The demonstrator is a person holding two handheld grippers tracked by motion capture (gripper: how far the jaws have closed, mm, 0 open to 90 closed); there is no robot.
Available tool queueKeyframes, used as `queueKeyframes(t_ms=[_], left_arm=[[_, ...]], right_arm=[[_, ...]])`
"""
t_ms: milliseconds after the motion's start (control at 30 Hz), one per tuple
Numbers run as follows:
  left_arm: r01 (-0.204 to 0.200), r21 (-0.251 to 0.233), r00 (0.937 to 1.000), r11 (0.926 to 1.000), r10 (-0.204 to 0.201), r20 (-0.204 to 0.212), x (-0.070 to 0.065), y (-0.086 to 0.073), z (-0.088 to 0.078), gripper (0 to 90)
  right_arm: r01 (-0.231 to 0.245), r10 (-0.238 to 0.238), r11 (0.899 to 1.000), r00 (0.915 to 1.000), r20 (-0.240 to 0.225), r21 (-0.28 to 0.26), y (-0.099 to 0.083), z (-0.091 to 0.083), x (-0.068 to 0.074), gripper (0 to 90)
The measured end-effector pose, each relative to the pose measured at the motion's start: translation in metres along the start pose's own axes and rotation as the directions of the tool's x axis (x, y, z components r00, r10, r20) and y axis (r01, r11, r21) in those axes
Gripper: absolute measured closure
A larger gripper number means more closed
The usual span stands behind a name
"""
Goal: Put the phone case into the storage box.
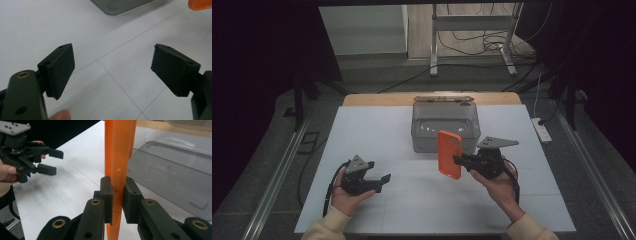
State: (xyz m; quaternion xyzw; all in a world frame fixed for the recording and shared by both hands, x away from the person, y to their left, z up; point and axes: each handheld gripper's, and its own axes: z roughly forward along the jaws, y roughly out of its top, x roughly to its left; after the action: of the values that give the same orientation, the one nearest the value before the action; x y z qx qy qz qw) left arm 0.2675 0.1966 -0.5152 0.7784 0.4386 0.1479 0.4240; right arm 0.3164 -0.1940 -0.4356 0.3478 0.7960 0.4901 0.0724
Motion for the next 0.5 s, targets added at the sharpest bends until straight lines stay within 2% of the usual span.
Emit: queueKeyframes(t_ms=[333, 500], left_arm=[[0.001, 0.001, 1.0, 1.0, -0.001, -0.005, 0.0, -0.001, 0.0, 18.9], [-0.001, 0.004, 1.0, 1.0, 0.001, -0.006, 0.0, -0.001, 0.001, 19.1]], right_arm=[[0.013, -0.013, 1.0, 0.9999, 0.01, -0.017, 0.014, -0.006, -0.002, 79.7], [0.006, -0.005, 1.0, 0.9998, 0.02, -0.014, 0.019, -0.01, -0.002, 79.7]])
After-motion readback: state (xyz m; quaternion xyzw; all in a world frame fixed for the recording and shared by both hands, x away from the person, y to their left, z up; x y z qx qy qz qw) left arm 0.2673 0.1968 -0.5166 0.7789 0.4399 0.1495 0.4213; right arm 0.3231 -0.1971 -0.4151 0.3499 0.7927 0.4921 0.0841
